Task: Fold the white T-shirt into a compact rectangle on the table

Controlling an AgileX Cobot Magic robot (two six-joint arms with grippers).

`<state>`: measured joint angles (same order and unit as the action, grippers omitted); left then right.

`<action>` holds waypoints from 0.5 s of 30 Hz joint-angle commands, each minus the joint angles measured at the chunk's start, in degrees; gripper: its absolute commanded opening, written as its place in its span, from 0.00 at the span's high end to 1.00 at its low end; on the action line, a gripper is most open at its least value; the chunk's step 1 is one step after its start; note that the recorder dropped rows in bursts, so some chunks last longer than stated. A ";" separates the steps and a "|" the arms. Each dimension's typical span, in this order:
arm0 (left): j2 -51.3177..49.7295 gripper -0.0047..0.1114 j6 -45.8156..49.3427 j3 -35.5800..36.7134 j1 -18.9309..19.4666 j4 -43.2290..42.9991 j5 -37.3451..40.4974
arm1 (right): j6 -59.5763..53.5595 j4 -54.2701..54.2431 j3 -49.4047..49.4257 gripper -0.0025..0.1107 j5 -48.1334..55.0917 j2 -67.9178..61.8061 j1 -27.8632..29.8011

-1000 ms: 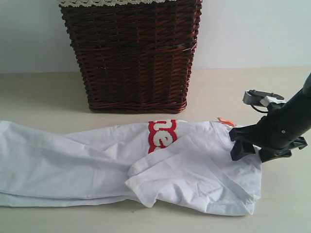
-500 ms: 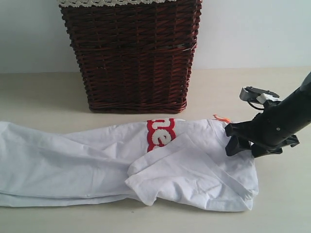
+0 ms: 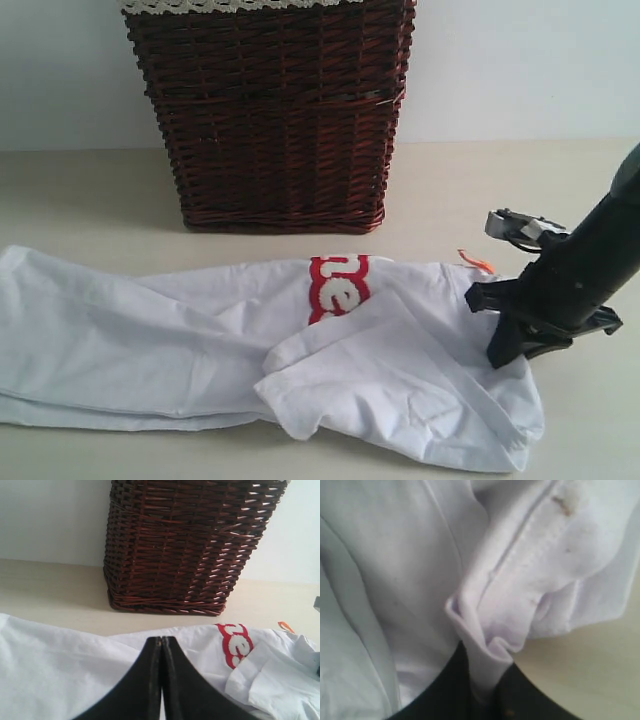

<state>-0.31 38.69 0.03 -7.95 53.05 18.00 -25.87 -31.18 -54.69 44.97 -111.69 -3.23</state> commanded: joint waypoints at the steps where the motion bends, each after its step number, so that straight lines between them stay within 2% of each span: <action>1: 0.31 0.96 0.28 -0.03 0.00 0.11 0.08 | 17.01 23.62 -0.64 0.98 5.94 1.58 0.38; 4: 0.31 0.96 0.28 -0.03 0.00 0.11 0.08 | 23.07 32.83 -1.68 0.98 13.31 4.51 2.22; 7: 0.31 0.96 0.28 -0.03 0.00 0.11 0.08 | 27.77 38.73 -1.68 0.98 15.13 8.54 5.08; 12: 0.31 0.96 0.28 -0.03 0.00 0.11 0.08 | 31.33 45.66 -1.68 0.98 16.32 15.01 8.61; 15: 0.31 0.96 0.28 -0.03 0.00 0.11 0.08 | 32.64 46.19 -3.15 0.98 17.77 17.01 9.26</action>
<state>-0.31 38.76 0.03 -7.95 53.05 18.00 5.28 13.36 -56.30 60.91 -96.82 5.21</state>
